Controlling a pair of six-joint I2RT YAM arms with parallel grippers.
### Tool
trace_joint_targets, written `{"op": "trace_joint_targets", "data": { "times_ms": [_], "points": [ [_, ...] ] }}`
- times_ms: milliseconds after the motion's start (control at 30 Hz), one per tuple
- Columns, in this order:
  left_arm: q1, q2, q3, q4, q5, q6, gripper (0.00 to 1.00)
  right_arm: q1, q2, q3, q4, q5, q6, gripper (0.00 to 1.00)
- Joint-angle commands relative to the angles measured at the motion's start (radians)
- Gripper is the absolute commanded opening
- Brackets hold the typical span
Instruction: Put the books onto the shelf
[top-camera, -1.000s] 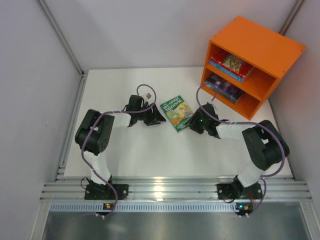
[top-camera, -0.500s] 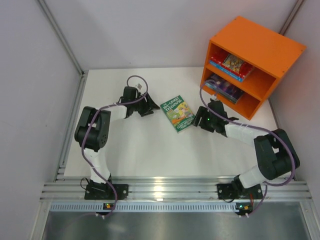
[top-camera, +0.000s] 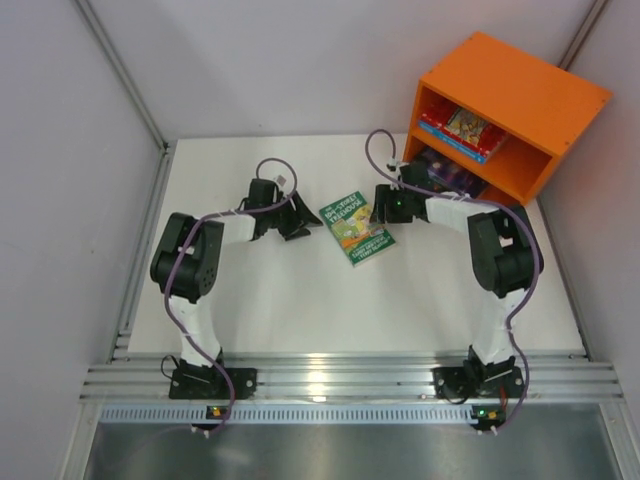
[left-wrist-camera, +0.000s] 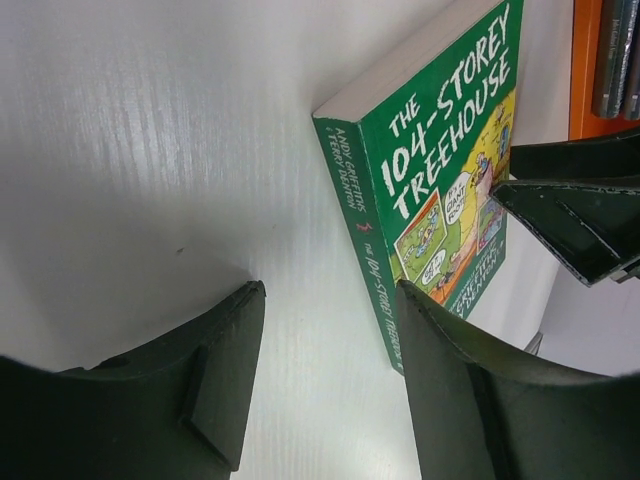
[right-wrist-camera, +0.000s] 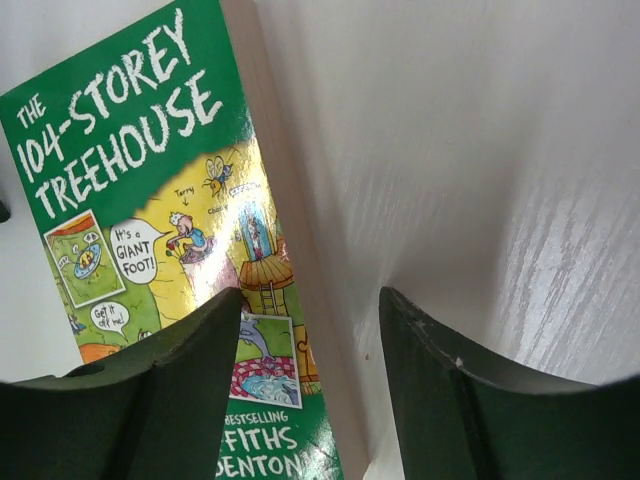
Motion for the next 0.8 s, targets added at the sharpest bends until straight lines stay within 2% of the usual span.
{"op": "trace_joint_targets", "data": {
  "times_ms": [0, 300, 333, 367, 500, 567, 767],
  "points": [
    [0.007, -0.048, -0.035, -0.059, -0.048, 0.034, 0.61, 0.001, 0.004, -0.009, -0.007, -0.079, -0.077, 0.57],
    [0.024, -0.105, -0.089, -0.117, -0.046, 0.053, 0.63, 0.141, -0.011, -0.17, 0.155, -0.201, 0.024, 0.46],
    [0.025, -0.104, -0.091, -0.116, -0.039, 0.053, 0.63, 0.151, -0.009, -0.178, 0.157, -0.211, 0.052, 0.43],
    [0.025, -0.098, -0.089, -0.116, -0.033, 0.053, 0.63, 0.162, -0.006, -0.194, 0.191, -0.215, 0.069, 0.34],
    [0.025, -0.101, -0.091, -0.132, -0.009, 0.063, 0.63, 0.156, 0.03, -0.227, 0.202, -0.154, 0.13, 0.13],
    [0.025, -0.115, -0.091, -0.169, -0.019, 0.08, 0.63, 0.136, 0.047, -0.259, 0.197, -0.143, 0.161, 0.08],
    [0.022, -0.135, -0.091, -0.263, -0.079, 0.08, 0.63, 0.076, 0.063, -0.31, 0.199, -0.139, 0.238, 0.02]
  ]
}}
